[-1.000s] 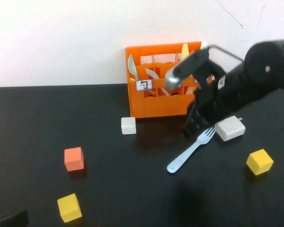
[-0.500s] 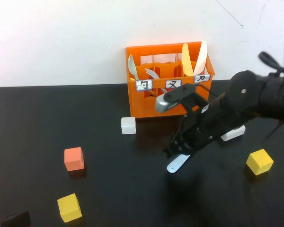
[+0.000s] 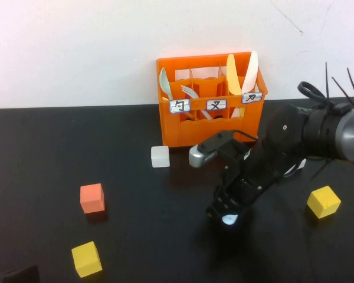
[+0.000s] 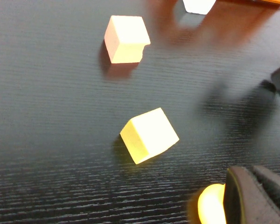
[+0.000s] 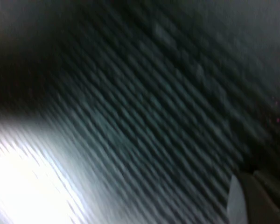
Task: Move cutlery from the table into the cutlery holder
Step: Pick up the fork
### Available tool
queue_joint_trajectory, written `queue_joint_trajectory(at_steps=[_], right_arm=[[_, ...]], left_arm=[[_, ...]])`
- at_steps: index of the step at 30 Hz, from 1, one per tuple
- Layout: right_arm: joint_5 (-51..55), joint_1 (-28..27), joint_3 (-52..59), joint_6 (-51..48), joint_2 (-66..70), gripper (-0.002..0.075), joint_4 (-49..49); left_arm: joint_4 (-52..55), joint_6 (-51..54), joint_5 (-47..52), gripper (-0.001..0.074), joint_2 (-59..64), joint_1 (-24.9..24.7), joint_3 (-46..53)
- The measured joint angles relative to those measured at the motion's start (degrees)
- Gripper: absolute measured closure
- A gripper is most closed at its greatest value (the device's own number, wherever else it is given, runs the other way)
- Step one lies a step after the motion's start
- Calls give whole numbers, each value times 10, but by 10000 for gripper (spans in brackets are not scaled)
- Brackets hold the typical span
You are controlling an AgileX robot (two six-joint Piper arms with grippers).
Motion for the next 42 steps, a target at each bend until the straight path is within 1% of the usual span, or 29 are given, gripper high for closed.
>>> queue_joint_trajectory(at_steps=[5, 13, 15, 18, 21, 26, 27, 29, 32, 36, 42], right_arm=[[45, 0, -4, 67, -13, 728, -99], [59, 0, -1, 109, -85, 728, -192], [70, 0, -1, 142, -98, 728, -232], [74, 0, -1, 231, -102, 718, -289], [64, -1, -1, 273, -97, 645, -302], [18, -1, 0, 327, -83, 409, -305], [9, -1, 0, 336, -80, 368, -305], [-2, -1, 0, 352, -73, 320, -307], [-3, -1, 0, 370, -59, 295, -307], [1, -1, -2, 373, -37, 286, -307], [53, -1, -43, 370, -15, 286, -320]], left_arm=[[-3, 0, 0, 736, 0, 0, 0], [-4, 0, 0, 736, 0, 0, 0], [-4, 0, 0, 736, 0, 0, 0], [-4, 0, 0, 736, 0, 0, 0], [-4, 0, 0, 736, 0, 0, 0], [-4, 0, 0, 736, 0, 0, 0], [-4, 0, 0, 736, 0, 0, 0], [-4, 0, 0, 736, 0, 0, 0], [-4, 0, 0, 736, 0, 0, 0], [-9, 0, 0, 736, 0, 0, 0], [-15, 0, 0, 736, 0, 0, 0]])
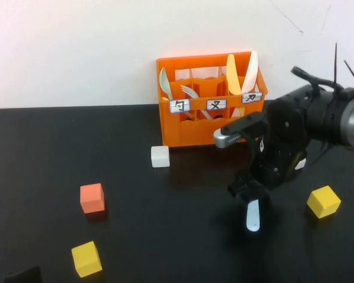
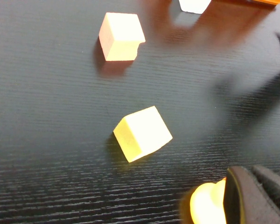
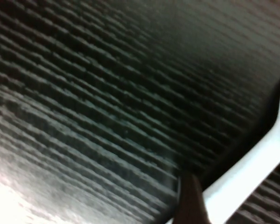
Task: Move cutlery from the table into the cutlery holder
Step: Pick up the fork
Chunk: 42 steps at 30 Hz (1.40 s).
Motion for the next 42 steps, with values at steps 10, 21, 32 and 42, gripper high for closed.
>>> queue_joint_trajectory(at_steps=[10, 21, 32, 42], right_arm=[[45, 0, -21, -22, 6, 286, -22], [38, 0, -38, 0, 10, 286, -16], [37, 0, -42, 17, 35, 286, -4], [79, -23, -47, -13, 38, 295, 13]], left_arm=[[-3, 0, -1, 736, 0, 0, 0], [-3, 0, -1, 736, 0, 0, 0], [-3, 2, -2, 736, 0, 0, 0], [-3, 7, -2, 736, 0, 0, 0]])
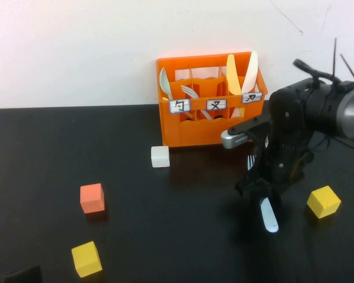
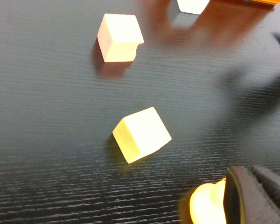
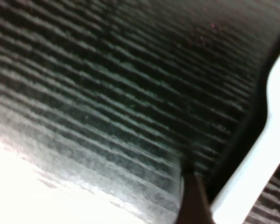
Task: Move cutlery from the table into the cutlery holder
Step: Pick up the fork
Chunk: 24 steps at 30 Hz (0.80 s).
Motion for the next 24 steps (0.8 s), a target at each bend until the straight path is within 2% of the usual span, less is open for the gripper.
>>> queue_joint_trajectory(at_steps=[13, 16, 21, 24], right_arm=[[-16, -5, -1, -76, 0, 399, 29], [-16, -5, -2, -85, 4, 452, 29], [-12, -5, -8, -96, 10, 597, 29], [-9, -5, -11, -100, 11, 595, 29]], left_arm=[[0, 0, -2, 736, 0, 0, 0], [0, 0, -4, 736, 0, 0, 0], [0, 0, -4, 736, 0, 0, 0], [0, -1, -5, 736, 0, 0, 0]])
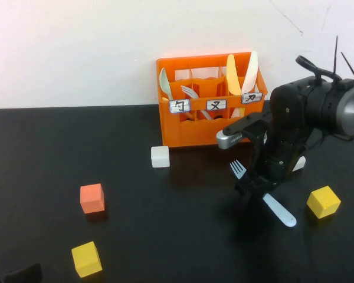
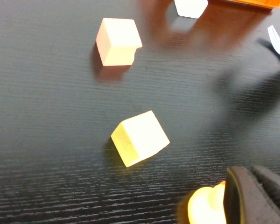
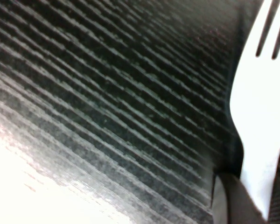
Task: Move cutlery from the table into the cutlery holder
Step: Pick up the fork, then place the fork on the box
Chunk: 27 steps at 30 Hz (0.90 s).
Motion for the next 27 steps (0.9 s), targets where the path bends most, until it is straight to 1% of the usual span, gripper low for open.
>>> queue_joint_trajectory(at_steps=[8, 18, 22, 27], right_arm=[[2, 4, 1, -13, -5, 595, 7], [15, 63, 10, -47, -71, 595, 55], [-30, 70, 10, -49, -115, 595, 63], [-140, 70, 10, -49, -158, 595, 63]], left_arm=[[0, -1, -1, 736, 0, 0, 0], [0, 1, -1, 736, 0, 0, 0], [0, 7, -1, 736, 0, 0, 0], [0, 8, -3, 736, 0, 0, 0]])
